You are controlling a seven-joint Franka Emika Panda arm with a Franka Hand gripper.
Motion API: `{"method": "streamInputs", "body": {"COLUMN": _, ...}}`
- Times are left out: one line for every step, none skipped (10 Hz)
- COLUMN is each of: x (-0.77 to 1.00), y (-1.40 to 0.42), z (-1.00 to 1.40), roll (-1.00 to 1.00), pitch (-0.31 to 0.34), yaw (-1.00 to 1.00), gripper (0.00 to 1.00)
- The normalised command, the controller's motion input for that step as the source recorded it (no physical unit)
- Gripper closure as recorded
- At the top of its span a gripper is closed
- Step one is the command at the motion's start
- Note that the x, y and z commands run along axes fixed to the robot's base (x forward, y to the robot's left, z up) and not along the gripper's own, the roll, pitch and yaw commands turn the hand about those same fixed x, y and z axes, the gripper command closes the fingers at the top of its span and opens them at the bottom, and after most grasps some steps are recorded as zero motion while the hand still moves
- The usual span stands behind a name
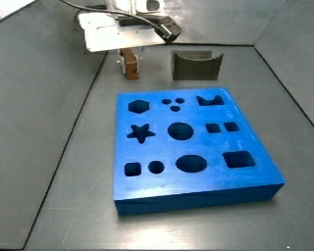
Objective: Pick up the arch object. Move up. Place the arch object on the fixture. Regrasp the arch object. Rotate the arch object. Move to above the board. Insert the arch object.
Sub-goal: Pick up the arch object, then move up.
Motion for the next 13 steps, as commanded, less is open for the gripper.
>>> {"method": "streamInputs", "body": {"x": 0.0, "y": 0.0, "z": 0.0, "roll": 0.0, "pitch": 0.0, "yaw": 0.0, "gripper": 1.0}}
{"method": "streamInputs", "body": {"x": 0.0, "y": 0.0, "z": 0.0, "roll": 0.0, "pitch": 0.0, "yaw": 0.0, "gripper": 1.0}}
{"method": "streamInputs", "body": {"x": 0.0, "y": 0.0, "z": 0.0, "roll": 0.0, "pitch": 0.0, "yaw": 0.0, "gripper": 1.0}}
{"method": "streamInputs", "body": {"x": 0.0, "y": 0.0, "z": 0.0, "roll": 0.0, "pitch": 0.0, "yaw": 0.0, "gripper": 1.0}}
{"method": "streamInputs", "body": {"x": 0.0, "y": 0.0, "z": 0.0, "roll": 0.0, "pitch": 0.0, "yaw": 0.0, "gripper": 1.0}}
{"method": "streamInputs", "body": {"x": 0.0, "y": 0.0, "z": 0.0, "roll": 0.0, "pitch": 0.0, "yaw": 0.0, "gripper": 1.0}}
{"method": "streamInputs", "body": {"x": 0.0, "y": 0.0, "z": 0.0, "roll": 0.0, "pitch": 0.0, "yaw": 0.0, "gripper": 1.0}}
{"method": "streamInputs", "body": {"x": 0.0, "y": 0.0, "z": 0.83, "roll": 0.0, "pitch": 0.0, "yaw": 0.0, "gripper": 1.0}}
{"method": "streamInputs", "body": {"x": 0.05, "y": 0.09, "z": 0.81, "roll": 0.0, "pitch": -0.009, "yaw": 0.05, "gripper": 1.0}}
{"method": "streamInputs", "body": {"x": 0.03, "y": 0.07, "z": 0.7, "roll": -0.02, "pitch": 0.022, "yaw": 0.05, "gripper": 1.0}}
{"method": "streamInputs", "body": {"x": 0.02, "y": 0.03, "z": 0.58, "roll": -0.05, "pitch": 0.032, "yaw": 0.05, "gripper": 1.0}}
{"method": "streamInputs", "body": {"x": -0.01, "y": 0.01, "z": 0.42, "roll": -0.08, "pitch": 0.029, "yaw": 0.04, "gripper": 1.0}}
{"method": "streamInputs", "body": {"x": -0.02, "y": 0.0, "z": 0.3, "roll": -0.1, "pitch": 0.023, "yaw": 0.04, "gripper": 1.0}}
